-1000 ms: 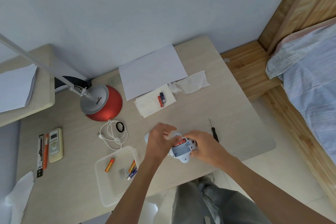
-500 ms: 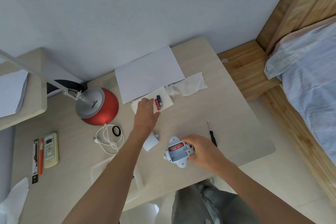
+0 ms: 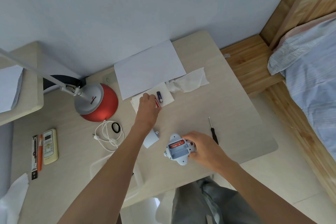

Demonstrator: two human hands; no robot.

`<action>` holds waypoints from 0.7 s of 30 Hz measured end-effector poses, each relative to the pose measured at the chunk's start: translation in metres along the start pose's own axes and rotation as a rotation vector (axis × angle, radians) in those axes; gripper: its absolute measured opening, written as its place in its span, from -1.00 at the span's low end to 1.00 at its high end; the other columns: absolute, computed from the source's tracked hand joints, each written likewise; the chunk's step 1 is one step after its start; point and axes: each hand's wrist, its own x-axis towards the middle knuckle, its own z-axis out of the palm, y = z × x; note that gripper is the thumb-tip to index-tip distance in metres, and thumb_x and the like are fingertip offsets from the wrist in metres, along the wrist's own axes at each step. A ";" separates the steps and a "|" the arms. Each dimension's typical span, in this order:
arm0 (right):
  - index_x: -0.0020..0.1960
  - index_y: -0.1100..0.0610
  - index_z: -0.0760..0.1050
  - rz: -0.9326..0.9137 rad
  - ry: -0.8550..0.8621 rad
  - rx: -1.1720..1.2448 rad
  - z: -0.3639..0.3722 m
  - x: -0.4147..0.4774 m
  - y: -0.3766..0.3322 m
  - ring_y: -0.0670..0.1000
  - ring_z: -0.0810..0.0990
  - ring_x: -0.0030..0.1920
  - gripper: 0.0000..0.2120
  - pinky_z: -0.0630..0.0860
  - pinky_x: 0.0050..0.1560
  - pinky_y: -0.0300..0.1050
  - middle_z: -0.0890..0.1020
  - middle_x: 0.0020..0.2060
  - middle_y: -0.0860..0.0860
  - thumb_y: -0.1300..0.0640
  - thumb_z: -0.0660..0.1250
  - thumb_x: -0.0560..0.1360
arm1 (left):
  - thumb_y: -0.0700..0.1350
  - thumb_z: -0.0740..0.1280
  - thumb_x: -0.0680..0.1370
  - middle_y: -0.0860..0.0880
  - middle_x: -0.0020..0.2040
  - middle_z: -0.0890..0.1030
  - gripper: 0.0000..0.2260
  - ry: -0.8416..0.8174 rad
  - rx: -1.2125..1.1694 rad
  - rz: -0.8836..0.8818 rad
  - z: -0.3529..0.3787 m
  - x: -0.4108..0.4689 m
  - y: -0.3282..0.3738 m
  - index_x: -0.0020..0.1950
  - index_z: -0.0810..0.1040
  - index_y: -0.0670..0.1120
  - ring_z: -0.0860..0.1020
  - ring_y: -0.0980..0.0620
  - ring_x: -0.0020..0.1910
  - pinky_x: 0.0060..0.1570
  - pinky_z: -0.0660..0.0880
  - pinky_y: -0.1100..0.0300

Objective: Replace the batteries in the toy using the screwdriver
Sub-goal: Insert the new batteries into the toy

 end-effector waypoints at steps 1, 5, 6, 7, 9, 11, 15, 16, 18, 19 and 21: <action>0.30 -0.11 0.54 -0.001 0.000 0.002 0.000 0.000 0.000 -0.13 0.63 0.04 -0.50 0.65 0.06 -0.08 0.62 0.06 -0.18 0.22 0.51 0.42 | -0.14 0.50 0.59 -0.20 0.18 0.48 -0.68 0.004 -0.008 -0.005 0.000 -0.001 -0.001 0.27 0.52 -0.22 0.49 -0.20 0.18 0.22 0.49 -0.03; 0.33 -0.09 0.55 -0.001 -0.003 0.008 -0.001 0.000 0.000 -0.14 0.63 0.04 -0.49 0.65 0.09 -0.12 0.64 0.08 -0.18 0.21 0.54 0.43 | 0.03 0.42 0.64 -0.11 0.04 0.57 -0.72 0.041 -0.067 -0.059 -0.009 -0.017 -0.001 0.17 0.55 -0.16 0.56 -0.09 0.00 0.02 0.49 0.06; 0.34 -0.08 0.55 0.001 -0.004 0.009 -0.001 0.000 0.000 -0.14 0.63 0.05 -0.48 0.65 0.10 -0.13 0.64 0.09 -0.18 0.21 0.55 0.44 | 0.07 0.41 0.63 -0.07 -0.01 0.59 -0.73 0.050 -0.071 -0.070 -0.013 -0.023 0.000 0.11 0.57 -0.13 0.58 -0.05 -0.07 -0.01 0.53 0.03; 0.35 -0.08 0.55 0.003 -0.005 0.009 -0.001 0.000 0.000 -0.14 0.63 0.07 -0.48 0.65 0.11 -0.14 0.64 0.10 -0.18 0.20 0.55 0.44 | 0.10 0.43 0.61 -0.03 -0.07 0.62 -0.74 0.058 -0.083 -0.084 -0.016 -0.031 0.001 0.04 0.59 -0.09 0.60 -0.02 -0.13 -0.04 0.57 0.01; 0.35 -0.08 0.54 0.002 -0.005 0.012 -0.001 0.000 0.000 -0.15 0.63 0.08 -0.47 0.65 0.12 -0.14 0.64 0.11 -0.19 0.19 0.56 0.44 | 0.07 0.51 0.52 0.01 -0.17 0.67 -0.77 0.064 -0.161 -0.123 -0.023 -0.048 0.004 -0.05 0.62 -0.08 0.64 0.02 -0.20 -0.10 0.62 0.02; 0.34 -0.09 0.54 0.005 -0.002 0.019 -0.001 0.000 0.000 -0.15 0.63 0.07 -0.47 0.65 0.12 -0.13 0.63 0.09 -0.20 0.18 0.56 0.43 | -0.01 0.60 0.43 0.06 -0.18 0.71 -0.75 0.068 -0.282 -0.162 -0.030 -0.069 0.007 0.00 0.66 -0.08 0.68 0.09 -0.17 -0.06 0.63 0.14; 0.32 -0.10 0.55 0.003 0.005 0.030 -0.002 0.000 -0.001 -0.16 0.63 0.07 -0.48 0.66 0.12 -0.11 0.64 0.08 -0.20 0.19 0.57 0.42 | -0.22 0.63 0.33 0.08 -0.15 0.74 -0.61 0.077 -0.537 -0.268 -0.039 -0.108 0.017 0.11 0.65 -0.04 0.71 0.18 -0.17 -0.08 0.67 0.26; 0.32 -0.10 0.55 0.002 0.007 0.031 -0.003 0.000 -0.001 -0.15 0.63 0.07 -0.48 0.66 0.12 -0.11 0.64 0.08 -0.20 0.19 0.57 0.42 | -0.28 0.62 0.32 0.04 -0.15 0.74 -0.60 0.078 -0.618 -0.295 -0.039 -0.116 0.020 0.10 0.64 -0.04 0.73 0.14 -0.18 -0.09 0.70 0.20; 0.32 -0.08 0.56 -0.002 0.004 0.029 -0.003 -0.001 -0.002 -0.14 0.63 0.06 -0.49 0.66 0.12 -0.08 0.64 0.07 -0.19 0.20 0.56 0.42 | -0.34 0.62 0.32 -0.04 -0.12 0.74 -0.57 0.077 -0.757 -0.337 -0.039 -0.129 0.025 0.08 0.61 -0.04 0.75 0.01 -0.16 -0.11 0.72 0.08; 0.32 -0.06 0.56 -0.002 0.003 0.029 -0.004 -0.001 -0.002 -0.13 0.63 0.06 -0.49 0.65 0.12 -0.07 0.64 0.07 -0.18 0.20 0.56 0.42 | -0.36 0.62 0.32 -0.07 -0.09 0.74 -0.56 0.074 -0.807 -0.350 -0.038 -0.135 0.027 0.08 0.60 -0.04 0.76 -0.04 -0.14 -0.12 0.72 0.07; 0.33 -0.04 0.57 -0.001 0.001 0.028 -0.005 0.000 -0.003 -0.12 0.64 0.06 -0.49 0.65 0.13 -0.06 0.64 0.08 -0.15 0.20 0.56 0.42 | -0.37 0.65 0.32 -0.11 -0.06 0.74 -0.55 0.054 -0.870 -0.355 -0.037 -0.146 0.031 0.07 0.58 -0.04 0.76 -0.09 -0.12 -0.12 0.71 0.08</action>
